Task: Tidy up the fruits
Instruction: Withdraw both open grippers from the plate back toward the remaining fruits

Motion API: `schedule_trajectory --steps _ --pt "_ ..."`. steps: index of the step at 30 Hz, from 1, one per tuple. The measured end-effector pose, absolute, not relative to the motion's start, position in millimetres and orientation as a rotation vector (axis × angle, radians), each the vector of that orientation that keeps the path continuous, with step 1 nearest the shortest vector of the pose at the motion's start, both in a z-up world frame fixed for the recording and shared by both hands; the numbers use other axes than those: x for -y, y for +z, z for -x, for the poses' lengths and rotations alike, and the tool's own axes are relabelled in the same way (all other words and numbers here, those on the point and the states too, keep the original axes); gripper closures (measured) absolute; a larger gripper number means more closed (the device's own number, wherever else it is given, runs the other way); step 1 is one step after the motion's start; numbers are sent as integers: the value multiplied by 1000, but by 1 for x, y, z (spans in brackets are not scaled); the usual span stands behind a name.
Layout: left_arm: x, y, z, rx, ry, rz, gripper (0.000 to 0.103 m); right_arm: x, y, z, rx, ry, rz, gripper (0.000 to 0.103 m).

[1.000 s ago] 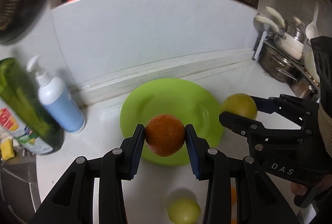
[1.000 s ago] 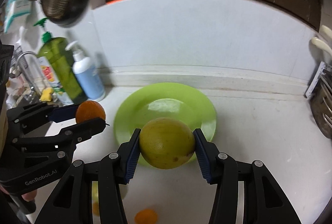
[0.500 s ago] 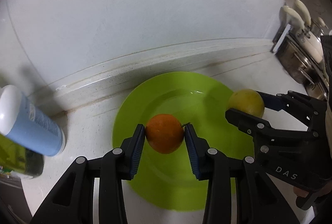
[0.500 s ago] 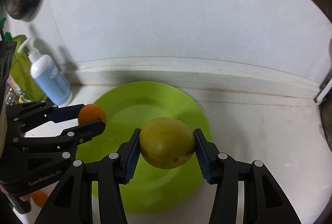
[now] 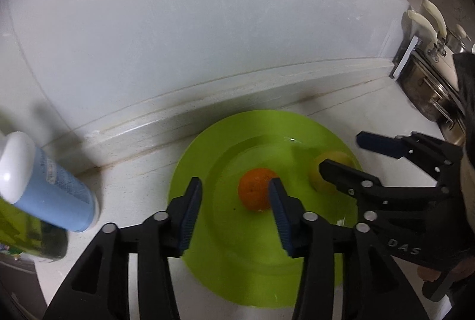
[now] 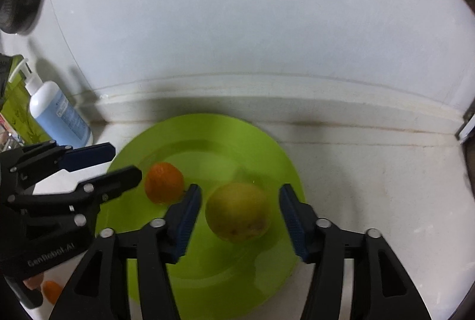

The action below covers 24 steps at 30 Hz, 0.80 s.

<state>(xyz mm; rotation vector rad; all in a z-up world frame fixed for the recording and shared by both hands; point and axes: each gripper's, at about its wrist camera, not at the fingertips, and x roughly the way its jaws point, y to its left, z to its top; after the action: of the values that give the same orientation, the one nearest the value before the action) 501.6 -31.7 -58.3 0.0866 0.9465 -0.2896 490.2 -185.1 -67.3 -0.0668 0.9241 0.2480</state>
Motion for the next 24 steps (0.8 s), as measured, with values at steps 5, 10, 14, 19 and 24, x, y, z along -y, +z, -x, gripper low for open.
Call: schedule_trajectory --steps 5,10,14,19,24 --pt "19 -38 -482 -888 -256 -86 39 182 -49 -472 -871 237 89 41" --pt "18 -15 -446 -810 -227 -104 27 180 -32 -443 -827 233 97 32" --pt "14 -2 -418 -780 -206 -98 20 182 -19 -421 -793 228 80 30" --pt "14 10 -379 -731 -189 -105 20 185 -6 -385 -761 233 72 25" --pt "18 22 -339 -678 -175 -131 20 189 6 -351 -718 226 81 25"
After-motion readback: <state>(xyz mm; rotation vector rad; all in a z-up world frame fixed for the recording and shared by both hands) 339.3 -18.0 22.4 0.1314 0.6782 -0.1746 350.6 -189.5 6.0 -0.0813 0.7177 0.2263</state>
